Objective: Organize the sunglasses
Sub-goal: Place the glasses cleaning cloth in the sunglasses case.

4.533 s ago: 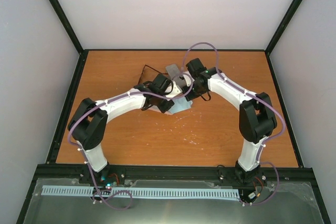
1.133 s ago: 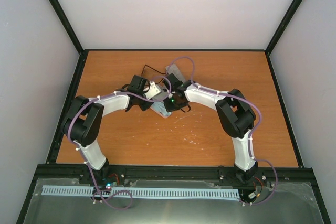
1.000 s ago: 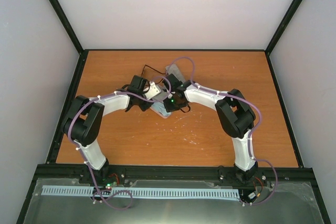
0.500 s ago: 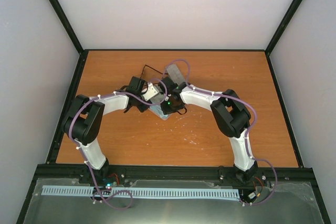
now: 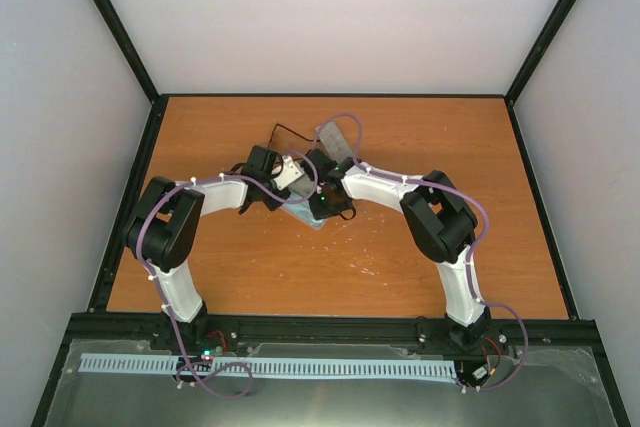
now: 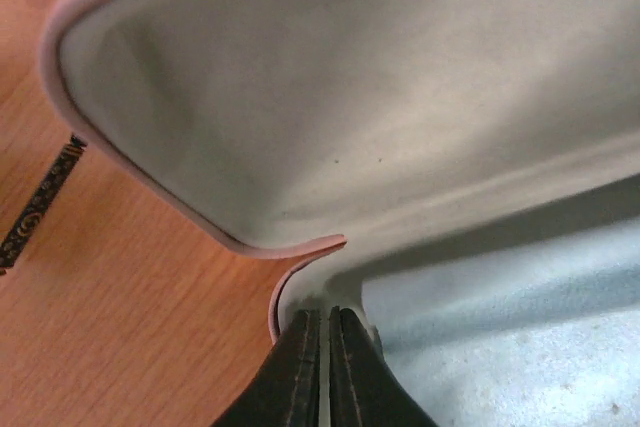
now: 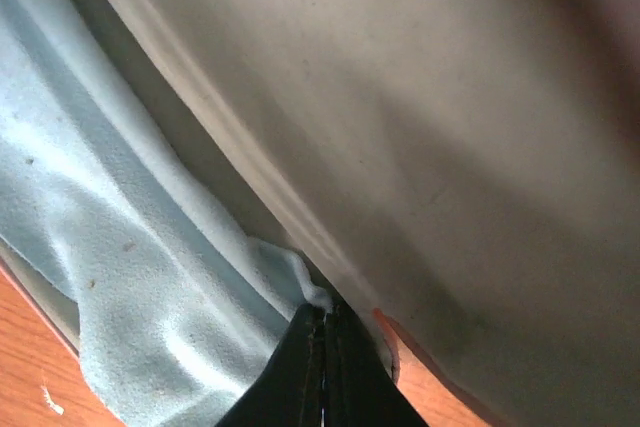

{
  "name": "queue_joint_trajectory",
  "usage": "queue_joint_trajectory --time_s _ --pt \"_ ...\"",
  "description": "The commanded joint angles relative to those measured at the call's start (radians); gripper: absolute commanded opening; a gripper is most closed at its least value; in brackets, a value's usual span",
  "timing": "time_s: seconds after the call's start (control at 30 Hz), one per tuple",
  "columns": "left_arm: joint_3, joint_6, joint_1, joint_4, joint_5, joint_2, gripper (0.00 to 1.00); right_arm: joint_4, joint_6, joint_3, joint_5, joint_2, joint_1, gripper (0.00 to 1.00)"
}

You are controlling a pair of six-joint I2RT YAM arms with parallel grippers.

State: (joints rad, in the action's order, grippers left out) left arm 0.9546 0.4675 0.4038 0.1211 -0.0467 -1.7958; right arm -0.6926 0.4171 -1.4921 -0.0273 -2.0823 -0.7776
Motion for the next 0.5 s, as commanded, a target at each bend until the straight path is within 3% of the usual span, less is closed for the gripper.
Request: queue_joint_trajectory --time_s 0.0,0.13,0.23,0.33,0.4,0.47 --pt "0.049 0.003 -0.005 -0.061 0.054 -0.022 0.09 -0.084 0.025 -0.001 0.06 -0.026 -0.054 0.03" --pt "0.054 -0.004 -0.005 -0.058 0.053 -0.024 0.15 -0.085 0.029 0.001 0.063 -0.026 -0.057 0.03" --pt "0.046 -0.011 -0.005 -0.055 0.058 -0.018 0.25 -0.088 0.027 -0.007 0.069 -0.033 -0.057 0.11" --pt "0.035 -0.018 -0.005 -0.055 0.066 -0.001 0.38 -0.097 0.024 -0.016 0.089 -0.035 -0.057 0.26" --pt "0.025 -0.023 -0.005 -0.057 0.074 0.018 0.49 -0.108 0.02 -0.019 0.109 -0.032 -0.057 0.27" --pt "0.017 -0.029 -0.006 -0.054 0.078 0.038 0.53 -0.117 0.015 -0.018 0.125 -0.028 -0.057 0.3"
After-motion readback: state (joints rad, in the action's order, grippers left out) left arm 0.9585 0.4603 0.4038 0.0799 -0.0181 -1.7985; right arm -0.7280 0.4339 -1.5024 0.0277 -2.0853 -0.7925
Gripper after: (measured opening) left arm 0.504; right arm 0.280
